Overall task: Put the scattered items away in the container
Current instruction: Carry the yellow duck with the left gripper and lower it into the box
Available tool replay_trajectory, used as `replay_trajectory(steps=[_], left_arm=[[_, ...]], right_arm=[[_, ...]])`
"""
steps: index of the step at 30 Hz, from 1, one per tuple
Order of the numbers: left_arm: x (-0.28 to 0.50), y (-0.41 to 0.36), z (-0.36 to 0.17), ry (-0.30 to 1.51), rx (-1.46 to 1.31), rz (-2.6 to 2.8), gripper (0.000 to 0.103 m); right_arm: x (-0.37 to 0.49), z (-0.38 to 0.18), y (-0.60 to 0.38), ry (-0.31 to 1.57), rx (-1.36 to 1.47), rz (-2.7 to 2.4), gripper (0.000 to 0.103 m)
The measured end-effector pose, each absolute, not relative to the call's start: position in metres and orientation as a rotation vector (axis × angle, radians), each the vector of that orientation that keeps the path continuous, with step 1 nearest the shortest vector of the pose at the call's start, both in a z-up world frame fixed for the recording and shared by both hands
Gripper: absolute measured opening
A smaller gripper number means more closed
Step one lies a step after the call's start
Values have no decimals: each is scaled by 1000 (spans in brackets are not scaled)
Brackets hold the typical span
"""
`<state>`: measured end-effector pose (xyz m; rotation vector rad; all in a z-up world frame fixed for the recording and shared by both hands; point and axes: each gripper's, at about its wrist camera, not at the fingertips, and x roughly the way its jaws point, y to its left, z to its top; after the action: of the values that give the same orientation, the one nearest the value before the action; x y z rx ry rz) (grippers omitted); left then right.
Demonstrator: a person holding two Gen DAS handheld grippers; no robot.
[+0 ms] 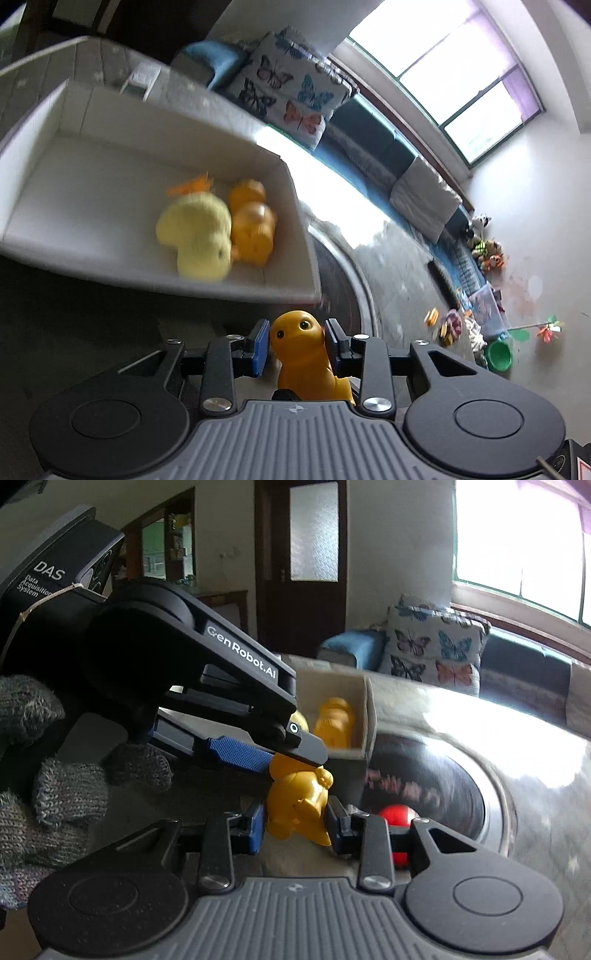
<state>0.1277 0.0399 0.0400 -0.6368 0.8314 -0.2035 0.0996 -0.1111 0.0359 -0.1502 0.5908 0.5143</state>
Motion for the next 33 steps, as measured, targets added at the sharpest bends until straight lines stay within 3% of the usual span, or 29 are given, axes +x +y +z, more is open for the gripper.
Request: replay_trajectory(steps=[9, 18, 33], left_arm=[[173, 52, 58, 790, -589, -168, 35], [210, 57, 40, 824, -588, -141, 35], [218, 56, 23, 851, -580, -139, 36]], right_arm=[[149, 44, -86, 568, -145, 525, 33], [190, 28, -75, 613, -151, 526, 33], [203, 12, -74, 642, -151, 515, 34]])
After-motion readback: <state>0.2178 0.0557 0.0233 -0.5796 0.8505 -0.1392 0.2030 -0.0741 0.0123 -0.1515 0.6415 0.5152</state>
